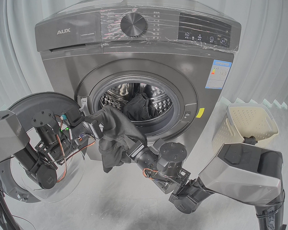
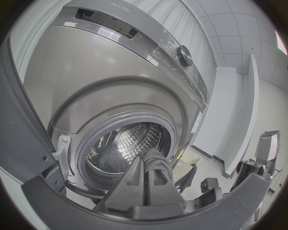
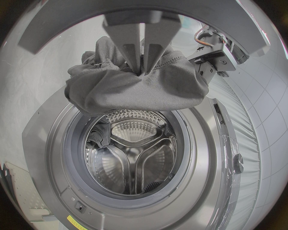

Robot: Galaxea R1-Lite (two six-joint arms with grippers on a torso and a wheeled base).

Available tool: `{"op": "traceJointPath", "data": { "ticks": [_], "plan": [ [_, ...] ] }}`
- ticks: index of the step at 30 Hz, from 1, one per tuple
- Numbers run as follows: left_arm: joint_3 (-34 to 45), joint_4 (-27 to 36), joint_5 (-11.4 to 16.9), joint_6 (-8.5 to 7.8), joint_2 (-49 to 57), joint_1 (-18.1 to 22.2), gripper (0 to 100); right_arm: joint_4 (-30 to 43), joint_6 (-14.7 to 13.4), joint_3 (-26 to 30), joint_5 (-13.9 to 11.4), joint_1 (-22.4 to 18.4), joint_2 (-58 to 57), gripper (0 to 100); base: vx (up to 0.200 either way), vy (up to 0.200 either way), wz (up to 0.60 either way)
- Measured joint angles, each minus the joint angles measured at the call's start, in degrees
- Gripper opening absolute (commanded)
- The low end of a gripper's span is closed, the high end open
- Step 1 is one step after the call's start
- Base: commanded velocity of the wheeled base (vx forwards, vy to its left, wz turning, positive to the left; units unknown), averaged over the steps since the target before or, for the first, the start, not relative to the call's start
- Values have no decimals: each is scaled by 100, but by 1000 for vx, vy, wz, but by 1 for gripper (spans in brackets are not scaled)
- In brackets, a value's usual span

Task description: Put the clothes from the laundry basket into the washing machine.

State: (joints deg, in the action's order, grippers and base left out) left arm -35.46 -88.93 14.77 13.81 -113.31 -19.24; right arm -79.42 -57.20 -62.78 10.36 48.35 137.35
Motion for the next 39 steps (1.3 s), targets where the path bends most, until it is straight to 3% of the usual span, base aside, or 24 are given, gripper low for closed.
{"op": "traceJointPath", "data": {
  "ticks": [4,5,17,31,33,37,39],
  "plan": [
    [33,0,5,-13,0,9,0,-17,2,146,0,-1,-74,0,0,0,0],
    [43,0,9,-21,0,9,100,-15,2,204,0,-6,-124,0,0,0,0],
    [276,-2,30,-57,-16,-50,100,155,40,1012,-44,-1,-1442,0,0,0,0],
    [1065,4,74,-121,-173,-85,100,306,90,1124,-87,-65,-2258,0,0,0,0],
    [1172,0,77,-221,-207,-90,100,304,104,1119,-89,-72,-2302,0,0,0,0],
    [1404,-5,115,-728,-352,-74,100,293,202,1119,-89,-80,-2347,0,0,0,0],
    [1507,-5,213,-889,-430,-63,100,289,232,1107,-89,-80,-2358,0,0,0,0]
  ]
}}
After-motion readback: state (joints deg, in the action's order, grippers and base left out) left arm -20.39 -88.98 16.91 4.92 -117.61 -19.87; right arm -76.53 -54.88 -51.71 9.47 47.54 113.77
